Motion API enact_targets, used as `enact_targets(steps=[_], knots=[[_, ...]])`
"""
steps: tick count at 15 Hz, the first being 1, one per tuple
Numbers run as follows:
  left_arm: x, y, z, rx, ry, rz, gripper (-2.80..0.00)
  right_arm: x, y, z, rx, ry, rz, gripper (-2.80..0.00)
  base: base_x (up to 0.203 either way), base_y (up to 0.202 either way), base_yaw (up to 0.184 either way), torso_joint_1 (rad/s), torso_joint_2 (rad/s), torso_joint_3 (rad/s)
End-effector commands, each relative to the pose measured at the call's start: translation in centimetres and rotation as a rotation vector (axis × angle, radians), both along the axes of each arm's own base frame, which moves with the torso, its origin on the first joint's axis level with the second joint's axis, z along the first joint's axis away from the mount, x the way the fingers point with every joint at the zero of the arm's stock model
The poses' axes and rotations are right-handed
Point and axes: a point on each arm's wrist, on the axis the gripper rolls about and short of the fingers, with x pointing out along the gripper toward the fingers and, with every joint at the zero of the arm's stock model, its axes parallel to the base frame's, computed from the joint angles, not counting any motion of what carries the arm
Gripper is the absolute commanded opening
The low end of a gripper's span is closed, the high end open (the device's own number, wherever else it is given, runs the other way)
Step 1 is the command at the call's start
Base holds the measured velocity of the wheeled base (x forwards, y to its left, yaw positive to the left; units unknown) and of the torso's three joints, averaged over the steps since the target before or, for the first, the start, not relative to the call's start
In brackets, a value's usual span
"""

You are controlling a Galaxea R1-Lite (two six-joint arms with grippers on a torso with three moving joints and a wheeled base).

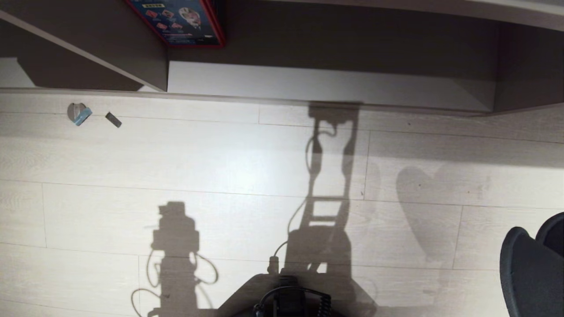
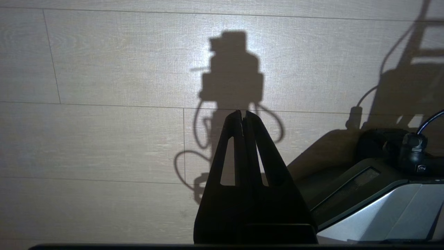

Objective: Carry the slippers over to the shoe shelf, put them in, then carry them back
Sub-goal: Place the slippers on the floor

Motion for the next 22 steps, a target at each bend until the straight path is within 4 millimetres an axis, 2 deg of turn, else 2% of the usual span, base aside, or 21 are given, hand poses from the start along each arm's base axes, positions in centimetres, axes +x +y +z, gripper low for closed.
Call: enact_targets(steps=[1,4,7,18,22], knots=[[0.0,0.0,0.0,-0.001,0.001,0.000,-2.80,-0.9,0.0,-0.6,-0.002,-0.055,0.002,-2.80,0.000,0.000,0.000,0.000,0.00,0.000],[0.0,0.0,0.0,-0.001,0.001,0.000,-2.80,-1.2,-0.1,-1.6,0.013,-0.021,-0.056,-2.80,0.000,0.000,0.000,0.000,0.00,0.000],[0.0,0.0,0.0,0.004,0.001,0.002,-2.80,-1.2,-0.2,-1.6,0.024,-0.018,-0.101,-2.80,0.000,0.000,0.000,0.000,0.00,0.000],[0.0,0.0,0.0,-0.001,0.000,0.001,-2.80,-1.2,-0.2,-1.6,0.022,-0.016,-0.094,-2.80,0.000,0.000,0.000,0.000,0.00,0.000],[0.0,0.0,0.0,-0.001,0.000,0.001,-2.80,-1.2,-0.2,-1.6,0.016,-0.018,-0.085,-2.80,0.000,0.000,0.000,0.000,0.00,0.146]])
